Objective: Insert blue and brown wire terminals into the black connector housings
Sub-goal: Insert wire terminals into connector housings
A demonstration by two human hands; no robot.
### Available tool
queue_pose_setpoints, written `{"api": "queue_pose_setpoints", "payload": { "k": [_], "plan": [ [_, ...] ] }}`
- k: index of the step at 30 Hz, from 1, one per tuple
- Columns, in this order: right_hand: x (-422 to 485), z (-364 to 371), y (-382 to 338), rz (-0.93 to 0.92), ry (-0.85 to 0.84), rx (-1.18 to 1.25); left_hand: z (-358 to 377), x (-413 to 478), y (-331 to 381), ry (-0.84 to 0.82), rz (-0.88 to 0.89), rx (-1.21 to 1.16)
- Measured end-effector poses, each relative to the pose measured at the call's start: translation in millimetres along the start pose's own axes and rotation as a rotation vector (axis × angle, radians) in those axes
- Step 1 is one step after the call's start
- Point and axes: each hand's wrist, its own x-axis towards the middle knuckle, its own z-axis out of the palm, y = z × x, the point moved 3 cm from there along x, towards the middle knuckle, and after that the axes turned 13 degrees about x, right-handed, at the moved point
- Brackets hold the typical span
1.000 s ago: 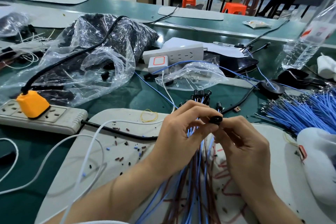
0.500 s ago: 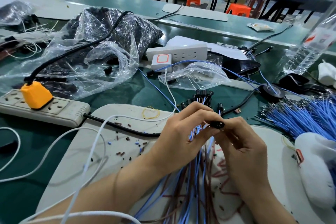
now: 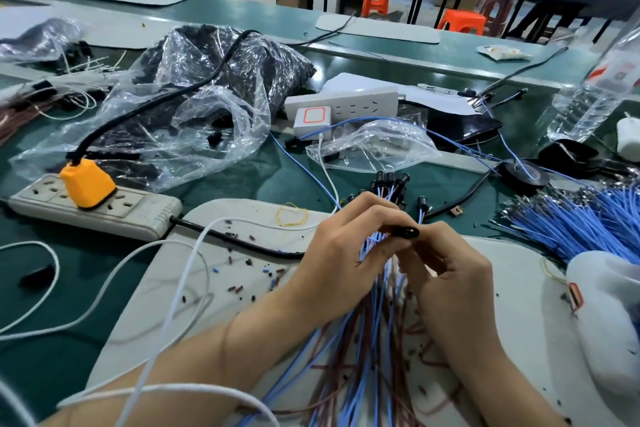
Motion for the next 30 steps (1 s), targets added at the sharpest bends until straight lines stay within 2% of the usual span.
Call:
{"api": "queue_pose_setpoints", "payload": {
  "k": [13,17,24,30],
  "plan": [
    [0,3,-1,-0.079,0.034,-0.106,-3,-3,-1,0.011,0.007,-0.002],
    [-1,1,-1,-0.032,0.048,-0.041,0,-5,-4,-0.035,-0.05,-0.056],
    [0,-12,-5,0.049,0.234,0.096,8,-3,-10,-0.094,-0.215,-0.274],
    [5,-20,-23,0.055,0.252,0.263,7,-3,-11,-0.129,-0.264,-0.344]
  ]
}}
